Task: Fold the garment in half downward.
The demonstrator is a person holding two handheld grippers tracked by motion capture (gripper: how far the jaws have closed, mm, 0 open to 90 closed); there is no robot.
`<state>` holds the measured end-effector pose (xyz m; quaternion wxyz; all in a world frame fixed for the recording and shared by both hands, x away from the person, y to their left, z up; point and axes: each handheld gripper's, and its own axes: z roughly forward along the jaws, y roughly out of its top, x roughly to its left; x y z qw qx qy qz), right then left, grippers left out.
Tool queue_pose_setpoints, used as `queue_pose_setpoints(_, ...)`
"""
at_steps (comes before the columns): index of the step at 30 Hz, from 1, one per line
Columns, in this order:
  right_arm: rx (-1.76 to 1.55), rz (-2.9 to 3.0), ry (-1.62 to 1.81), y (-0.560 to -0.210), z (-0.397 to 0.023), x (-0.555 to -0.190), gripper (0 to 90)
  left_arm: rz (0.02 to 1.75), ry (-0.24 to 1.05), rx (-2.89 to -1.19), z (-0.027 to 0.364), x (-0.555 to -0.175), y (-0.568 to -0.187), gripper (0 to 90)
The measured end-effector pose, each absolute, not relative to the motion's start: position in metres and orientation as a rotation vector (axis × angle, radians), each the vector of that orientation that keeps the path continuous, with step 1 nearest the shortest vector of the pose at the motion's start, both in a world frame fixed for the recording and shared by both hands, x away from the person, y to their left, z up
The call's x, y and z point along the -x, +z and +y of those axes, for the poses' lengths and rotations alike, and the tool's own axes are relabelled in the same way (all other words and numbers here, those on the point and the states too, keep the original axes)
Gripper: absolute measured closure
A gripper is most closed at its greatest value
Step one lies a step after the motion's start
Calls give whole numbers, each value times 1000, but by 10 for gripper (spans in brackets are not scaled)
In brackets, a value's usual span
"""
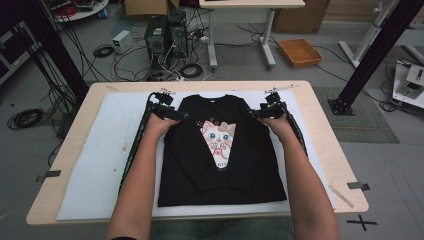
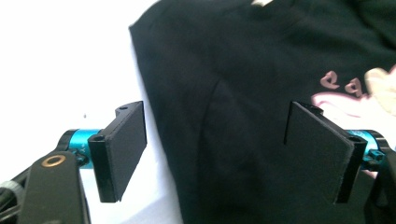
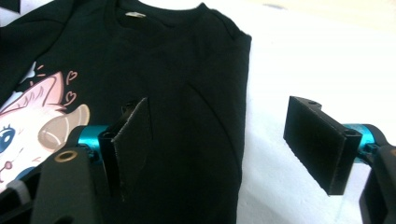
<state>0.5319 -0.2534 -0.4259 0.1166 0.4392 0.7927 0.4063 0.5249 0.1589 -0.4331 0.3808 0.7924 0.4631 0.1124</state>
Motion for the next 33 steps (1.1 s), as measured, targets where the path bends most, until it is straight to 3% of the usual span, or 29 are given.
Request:
queue_pose_setpoints(4,-1320,2380,1106,-434,-249,-541,279,1184,303,-2037,155,-528,-441,263)
queue_pose_setpoints(9,-1210,2406,1014,-434,-230,-545,441,1204,344,-2038,152,-527,-442,320)
queue_pose_setpoints(13,-1268,2401,993,-441,-234,-546,535,1202,382,-2064,149,-524,-441,463)
queue_pose_setpoints(16,-1256,2423,982,-439,-233,-545,662,1192,401,-2075,148,-523,-441,555)
queue_pose_setpoints(20,-1187,2460,972,-438,-227,-542,814,1181,356,-2034,150,-520,-443,755)
queue_pose_setpoints(22,-1166,2464,958,-437,-225,-542,832,1169,344,-2025,149,-519,-444,829)
queue_pose_setpoints(33,-1132,2349,991,-424,-229,-544,852,1128,457,-2010,157,-528,-428,848)
